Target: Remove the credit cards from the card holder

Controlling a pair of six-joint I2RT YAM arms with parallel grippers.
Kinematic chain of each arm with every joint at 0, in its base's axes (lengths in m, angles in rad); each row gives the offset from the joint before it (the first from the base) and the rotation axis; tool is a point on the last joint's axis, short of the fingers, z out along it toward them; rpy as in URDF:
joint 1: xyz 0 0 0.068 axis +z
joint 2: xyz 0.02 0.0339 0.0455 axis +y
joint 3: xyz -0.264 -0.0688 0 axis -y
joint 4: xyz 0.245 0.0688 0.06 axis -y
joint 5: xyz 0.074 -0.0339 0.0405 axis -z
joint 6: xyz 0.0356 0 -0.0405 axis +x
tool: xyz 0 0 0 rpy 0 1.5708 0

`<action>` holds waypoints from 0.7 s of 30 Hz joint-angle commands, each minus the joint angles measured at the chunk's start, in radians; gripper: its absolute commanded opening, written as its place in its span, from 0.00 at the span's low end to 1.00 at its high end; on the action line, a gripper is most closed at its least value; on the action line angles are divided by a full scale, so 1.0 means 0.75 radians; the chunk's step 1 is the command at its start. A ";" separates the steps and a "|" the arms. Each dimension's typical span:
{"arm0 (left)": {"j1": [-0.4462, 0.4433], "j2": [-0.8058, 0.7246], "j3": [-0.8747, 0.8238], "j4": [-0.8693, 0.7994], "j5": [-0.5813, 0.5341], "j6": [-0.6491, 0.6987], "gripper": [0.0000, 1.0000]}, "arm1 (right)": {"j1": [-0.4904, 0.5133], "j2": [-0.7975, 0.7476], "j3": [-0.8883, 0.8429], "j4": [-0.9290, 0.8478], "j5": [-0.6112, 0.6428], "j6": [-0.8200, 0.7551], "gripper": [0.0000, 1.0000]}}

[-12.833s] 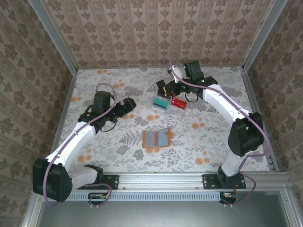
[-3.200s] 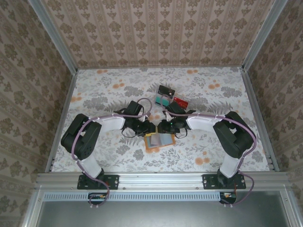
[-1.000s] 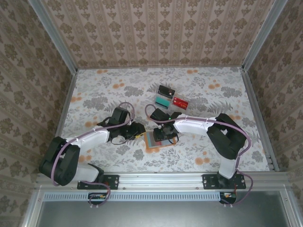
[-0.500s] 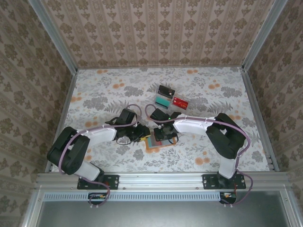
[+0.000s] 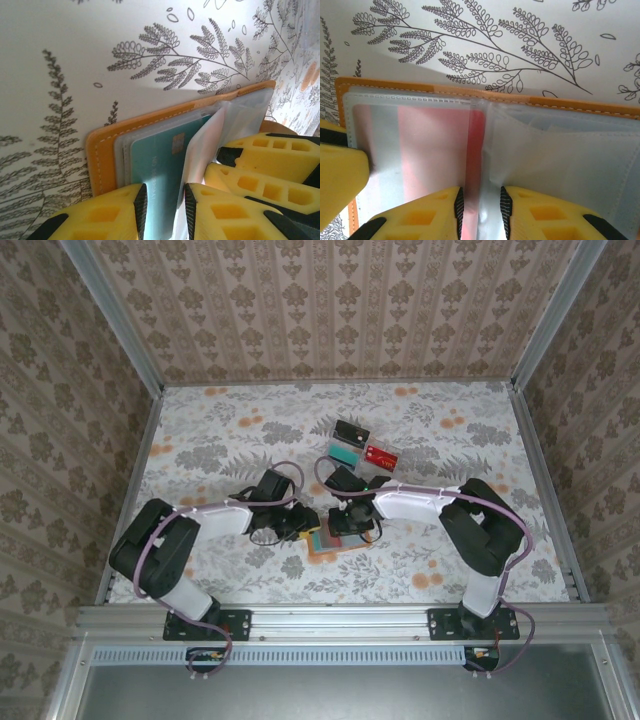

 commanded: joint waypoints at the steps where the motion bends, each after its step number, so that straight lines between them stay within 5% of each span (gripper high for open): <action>1: -0.021 0.055 0.008 0.046 0.034 0.009 0.30 | -0.015 0.048 -0.066 0.013 -0.017 0.028 0.32; 13: -0.021 0.053 0.036 0.066 0.068 0.041 0.19 | -0.045 0.004 -0.091 0.065 -0.093 0.050 0.31; 21: 0.028 -0.010 0.108 -0.265 0.013 0.254 0.03 | -0.072 -0.236 -0.171 0.245 -0.186 0.071 0.36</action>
